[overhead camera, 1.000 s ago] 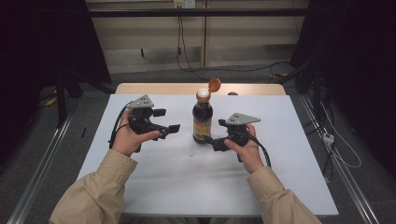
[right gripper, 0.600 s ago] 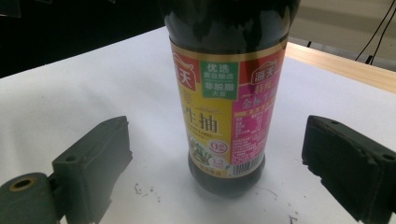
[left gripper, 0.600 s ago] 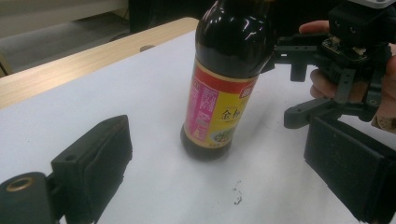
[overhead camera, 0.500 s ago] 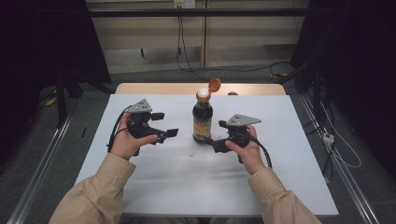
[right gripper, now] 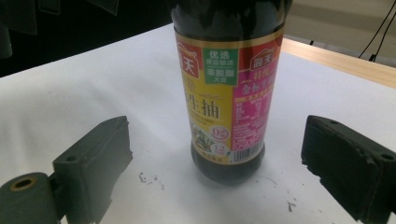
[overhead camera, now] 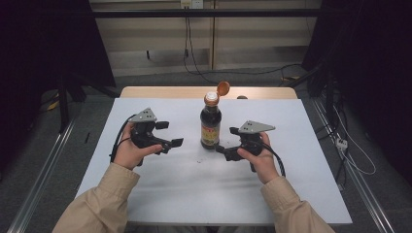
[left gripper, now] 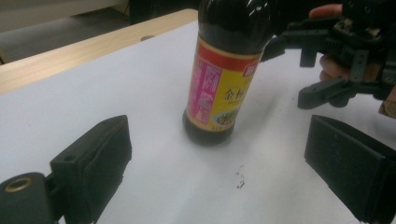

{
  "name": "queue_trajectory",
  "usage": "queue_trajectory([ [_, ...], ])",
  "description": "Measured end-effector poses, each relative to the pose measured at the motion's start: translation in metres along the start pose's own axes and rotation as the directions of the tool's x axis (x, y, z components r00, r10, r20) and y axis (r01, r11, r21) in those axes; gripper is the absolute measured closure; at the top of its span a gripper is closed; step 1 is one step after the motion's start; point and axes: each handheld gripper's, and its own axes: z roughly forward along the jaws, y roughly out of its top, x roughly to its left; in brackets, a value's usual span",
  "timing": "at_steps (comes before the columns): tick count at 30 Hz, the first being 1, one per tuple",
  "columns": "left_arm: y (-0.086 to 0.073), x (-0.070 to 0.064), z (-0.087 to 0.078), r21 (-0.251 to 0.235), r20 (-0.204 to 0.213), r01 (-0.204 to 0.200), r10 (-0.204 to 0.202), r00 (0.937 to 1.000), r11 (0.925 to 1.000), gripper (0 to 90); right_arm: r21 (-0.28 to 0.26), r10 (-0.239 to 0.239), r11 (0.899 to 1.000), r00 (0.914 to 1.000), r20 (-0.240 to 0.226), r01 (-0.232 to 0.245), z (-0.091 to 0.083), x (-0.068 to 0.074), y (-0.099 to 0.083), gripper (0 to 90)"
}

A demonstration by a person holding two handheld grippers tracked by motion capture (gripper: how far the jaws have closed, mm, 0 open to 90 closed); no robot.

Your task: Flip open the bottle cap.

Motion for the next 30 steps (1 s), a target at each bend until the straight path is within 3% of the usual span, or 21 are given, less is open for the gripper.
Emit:
queue_trajectory([
  [19,-0.021,-0.001,-0.012,0.012,-0.024,-0.019,0.019,0.9995,0.9998,7.2,0.008,-0.009,1.000,1.0000,0.000,0.009,-0.029,0.000,-0.015,8.6],
  [30,-0.032,-0.003,-0.020,0.013,-0.031,-0.008,0.009,0.9995,0.9999,7.1,0.015,-0.003,1.000,0.9999,0.012,0.003,-0.042,-0.002,-0.024,8.8],
])
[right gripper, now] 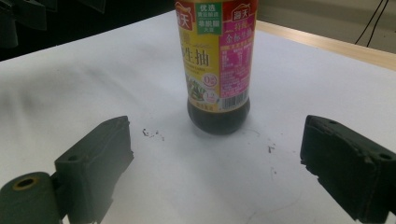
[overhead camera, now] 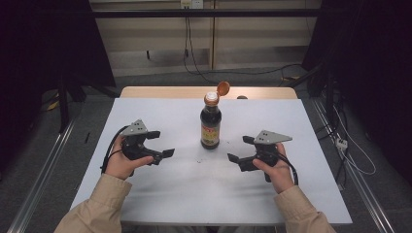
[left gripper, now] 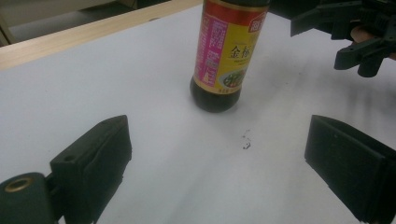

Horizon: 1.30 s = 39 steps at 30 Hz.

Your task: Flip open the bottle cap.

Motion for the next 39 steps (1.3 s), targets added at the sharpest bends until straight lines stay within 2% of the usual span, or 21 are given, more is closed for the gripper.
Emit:
queue_trajectory([
  [10,-0.008,-0.004,-0.006,0.003,-0.004,-0.015,0.015,0.9999,0.9999,7.2,-0.003,0.013,1.000,0.9999,0.004,-0.013,-0.012,0.000,-0.007,8.9],
  [21,-0.021,-0.005,-0.009,-0.002,-0.008,0.007,-0.007,0.9999,1.0000,7.2,-0.004,0.021,1.000,0.9995,0.024,-0.021,-0.024,-0.001,-0.016,8.9],
  [39,-0.041,-0.008,-0.020,0.007,-0.016,0.020,-0.020,0.9997,0.9998,7.1,-0.016,0.040,0.999,0.9984,0.041,-0.040,-0.047,0.001,-0.033,8.9],
])
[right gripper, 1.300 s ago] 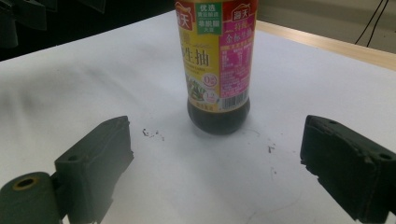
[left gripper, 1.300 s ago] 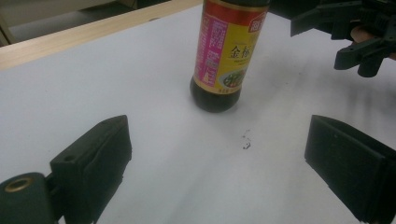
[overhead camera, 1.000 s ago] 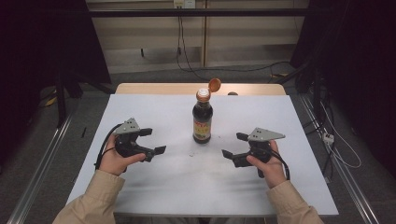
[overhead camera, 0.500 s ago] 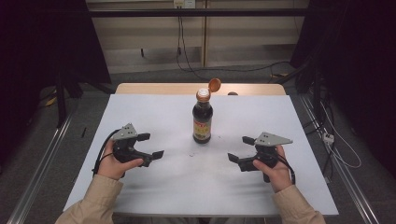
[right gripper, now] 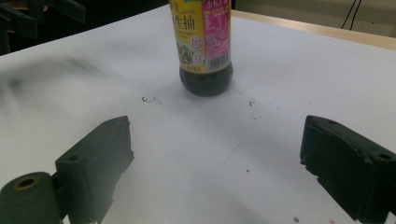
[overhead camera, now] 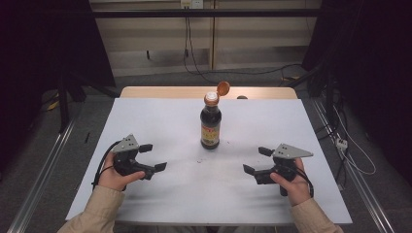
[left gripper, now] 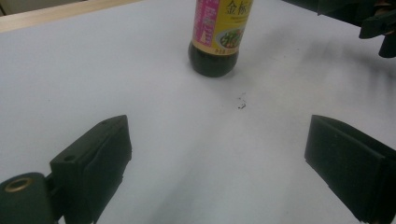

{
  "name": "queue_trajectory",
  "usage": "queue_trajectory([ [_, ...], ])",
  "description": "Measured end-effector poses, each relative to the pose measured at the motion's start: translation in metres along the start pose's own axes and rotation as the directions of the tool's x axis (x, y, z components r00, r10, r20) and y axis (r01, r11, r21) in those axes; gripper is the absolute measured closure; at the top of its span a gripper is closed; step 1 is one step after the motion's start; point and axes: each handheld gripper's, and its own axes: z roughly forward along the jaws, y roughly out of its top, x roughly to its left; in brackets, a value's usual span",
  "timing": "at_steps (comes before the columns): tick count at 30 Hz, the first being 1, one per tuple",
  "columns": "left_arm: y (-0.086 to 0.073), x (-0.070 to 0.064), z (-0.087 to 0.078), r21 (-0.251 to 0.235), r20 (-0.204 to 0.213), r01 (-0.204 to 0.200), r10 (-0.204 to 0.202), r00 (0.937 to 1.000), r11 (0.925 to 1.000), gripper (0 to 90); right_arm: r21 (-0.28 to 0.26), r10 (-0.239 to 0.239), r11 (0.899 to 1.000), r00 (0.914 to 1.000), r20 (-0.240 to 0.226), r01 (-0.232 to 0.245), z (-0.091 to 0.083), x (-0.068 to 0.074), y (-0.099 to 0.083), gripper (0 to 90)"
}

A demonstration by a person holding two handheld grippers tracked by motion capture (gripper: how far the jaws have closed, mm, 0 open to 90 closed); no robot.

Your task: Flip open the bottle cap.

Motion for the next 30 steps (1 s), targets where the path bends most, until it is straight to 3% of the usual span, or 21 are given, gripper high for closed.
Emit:
queue_trajectory([
  [12,-0.017,0.000,-0.009,0.009,-0.019,0.013,-0.013,0.9997,0.9999,7.2,-0.001,0.008,1.000,0.9998,0.020,-0.008,-0.016,0.000,-0.009,9.0],
  [30,-0.025,-0.001,-0.015,-0.001,-0.029,0.017,-0.017,0.9994,0.9999,7.4,0.002,0.007,1.000,0.9992,0.039,-0.007,-0.032,-0.001,-0.018,9.1],
])
